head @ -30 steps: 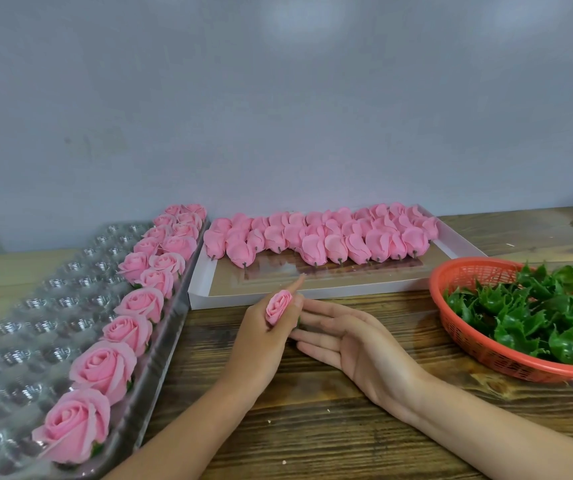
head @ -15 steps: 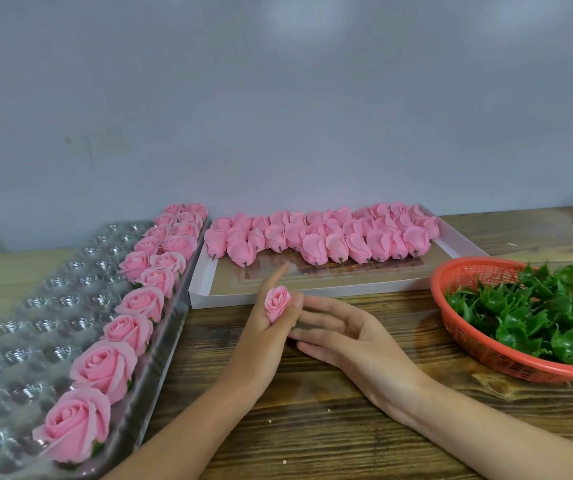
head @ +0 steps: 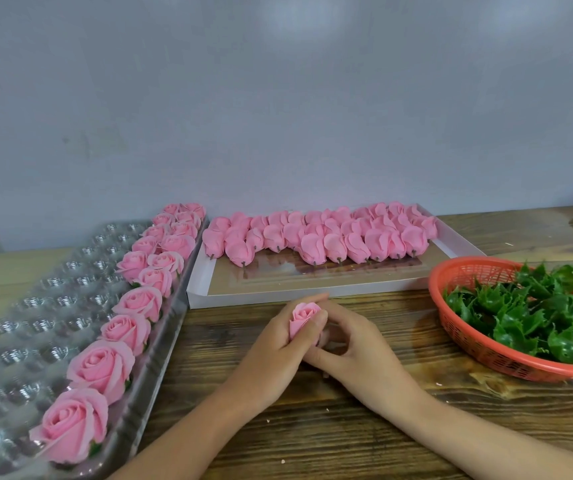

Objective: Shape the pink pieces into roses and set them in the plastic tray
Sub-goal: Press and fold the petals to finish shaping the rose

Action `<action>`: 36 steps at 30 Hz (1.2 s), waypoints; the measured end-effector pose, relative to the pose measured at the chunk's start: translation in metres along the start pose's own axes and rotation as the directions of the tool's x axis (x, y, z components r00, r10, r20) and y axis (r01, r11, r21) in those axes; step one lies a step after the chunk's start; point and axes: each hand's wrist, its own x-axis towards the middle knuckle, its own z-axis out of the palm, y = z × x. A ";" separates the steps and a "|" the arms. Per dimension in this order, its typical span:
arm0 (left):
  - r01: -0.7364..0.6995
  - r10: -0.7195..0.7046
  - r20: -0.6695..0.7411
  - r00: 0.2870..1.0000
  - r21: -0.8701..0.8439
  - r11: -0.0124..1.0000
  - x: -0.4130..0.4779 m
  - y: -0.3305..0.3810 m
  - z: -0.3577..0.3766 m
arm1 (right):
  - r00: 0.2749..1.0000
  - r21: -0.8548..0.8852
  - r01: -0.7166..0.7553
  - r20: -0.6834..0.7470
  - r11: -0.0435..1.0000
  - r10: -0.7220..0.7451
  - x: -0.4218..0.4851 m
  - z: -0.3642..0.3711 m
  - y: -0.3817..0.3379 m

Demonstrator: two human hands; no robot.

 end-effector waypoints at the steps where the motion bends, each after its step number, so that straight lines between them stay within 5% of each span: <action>1: 0.002 -0.002 0.001 1.000 -0.002 1.000 0.000 0.000 0.000 | 1.000 -0.017 0.022 0.004 1.000 -0.022 0.000 -0.001 0.000; 8: -0.015 0.015 -0.003 1.000 0.006 1.000 0.000 0.005 0.000 | 0.998 -0.118 0.052 -0.016 0.992 -0.054 0.001 -0.007 0.004; 23: -0.028 0.030 -0.042 0.999 0.047 0.999 0.003 -0.005 -0.004 | 0.990 0.133 -0.060 -0.122 0.989 0.077 0.006 -0.009 0.011; 36: 0.038 -0.007 -0.151 0.989 0.206 0.978 0.004 0.000 0.000 | 0.992 -0.064 0.119 -0.040 0.991 -0.122 0.001 -0.008 0.005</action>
